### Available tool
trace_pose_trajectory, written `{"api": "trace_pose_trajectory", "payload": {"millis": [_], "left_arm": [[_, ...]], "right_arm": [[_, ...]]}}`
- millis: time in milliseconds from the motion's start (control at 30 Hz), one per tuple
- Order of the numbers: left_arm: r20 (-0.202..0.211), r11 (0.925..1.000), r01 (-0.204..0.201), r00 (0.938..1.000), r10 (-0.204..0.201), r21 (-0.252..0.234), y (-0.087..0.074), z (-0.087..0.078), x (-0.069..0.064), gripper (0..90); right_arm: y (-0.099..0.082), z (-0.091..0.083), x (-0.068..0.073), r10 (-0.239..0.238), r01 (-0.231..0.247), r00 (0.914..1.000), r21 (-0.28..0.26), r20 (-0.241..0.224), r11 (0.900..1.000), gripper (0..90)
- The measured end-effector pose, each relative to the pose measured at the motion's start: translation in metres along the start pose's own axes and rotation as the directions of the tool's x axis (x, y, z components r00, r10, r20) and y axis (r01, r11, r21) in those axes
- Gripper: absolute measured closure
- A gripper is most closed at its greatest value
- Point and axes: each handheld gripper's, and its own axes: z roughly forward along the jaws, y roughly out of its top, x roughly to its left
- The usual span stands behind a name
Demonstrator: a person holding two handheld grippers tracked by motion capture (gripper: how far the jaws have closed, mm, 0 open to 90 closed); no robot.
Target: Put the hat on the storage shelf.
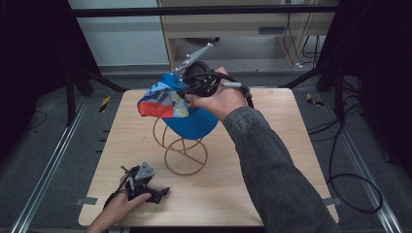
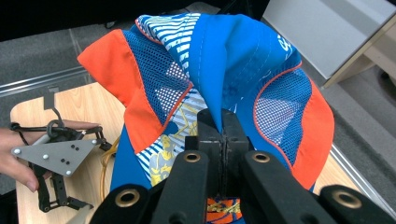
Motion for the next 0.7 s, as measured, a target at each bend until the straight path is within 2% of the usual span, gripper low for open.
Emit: {"api": "trace_pose_trajectory", "payload": {"millis": [200,700], "left_arm": [[0.002,1.0,-0.002,1.0,0.002,0.0,0.0,0.0,0.0,0.0],[0.002,1.0,-0.003,1.0,0.003,-0.001,0.0,0.0,0.0,0.0]], "right_arm": [[0.003,0.014,0.004,-0.012,0.013,0.9998,0.033,-0.016,0.9994,89.8],[0.006,0.032,0.007,-0.01,0.012,0.9992,0.05,-0.038,0.9987,89.7]]}}
